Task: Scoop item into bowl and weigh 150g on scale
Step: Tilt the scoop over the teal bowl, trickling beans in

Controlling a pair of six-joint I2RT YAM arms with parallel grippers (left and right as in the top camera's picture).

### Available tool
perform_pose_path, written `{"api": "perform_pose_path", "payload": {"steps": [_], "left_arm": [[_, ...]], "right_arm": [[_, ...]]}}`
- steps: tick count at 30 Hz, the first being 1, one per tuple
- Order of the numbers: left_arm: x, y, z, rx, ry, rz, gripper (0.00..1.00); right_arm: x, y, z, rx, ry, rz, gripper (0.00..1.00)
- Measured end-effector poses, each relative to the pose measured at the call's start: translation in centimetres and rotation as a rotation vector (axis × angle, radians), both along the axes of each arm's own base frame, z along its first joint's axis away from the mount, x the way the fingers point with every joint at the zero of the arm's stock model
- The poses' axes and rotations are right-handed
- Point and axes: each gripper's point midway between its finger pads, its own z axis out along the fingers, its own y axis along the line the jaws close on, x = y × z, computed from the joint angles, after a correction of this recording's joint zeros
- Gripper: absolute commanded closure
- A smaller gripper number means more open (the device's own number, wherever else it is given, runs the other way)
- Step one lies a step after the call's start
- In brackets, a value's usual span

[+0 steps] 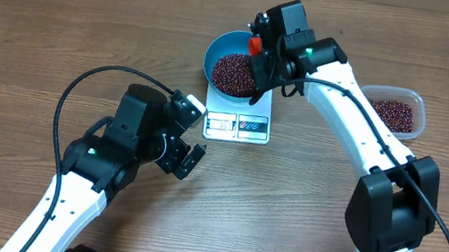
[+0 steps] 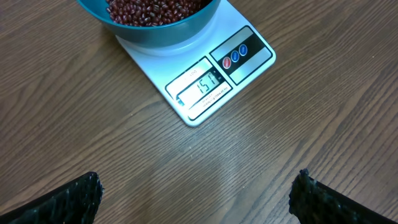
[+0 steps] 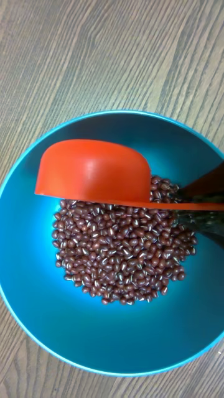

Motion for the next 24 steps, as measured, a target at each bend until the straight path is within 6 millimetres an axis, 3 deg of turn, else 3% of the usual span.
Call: {"api": "perform_pose_path", "payload": {"steps": [10,24], "left_arm": [[0.0,0.0,0.0,0.000,0.000,0.000,0.01],[0.0,0.0,0.0,0.000,0.000,0.000,0.00]], "right_arm": [[-0.2,0.1,-2.8,-0.016,0.062,0.006,0.96],[-1.5,1.9,-2.7,0.077,0.119,0.061,0.96]]}}
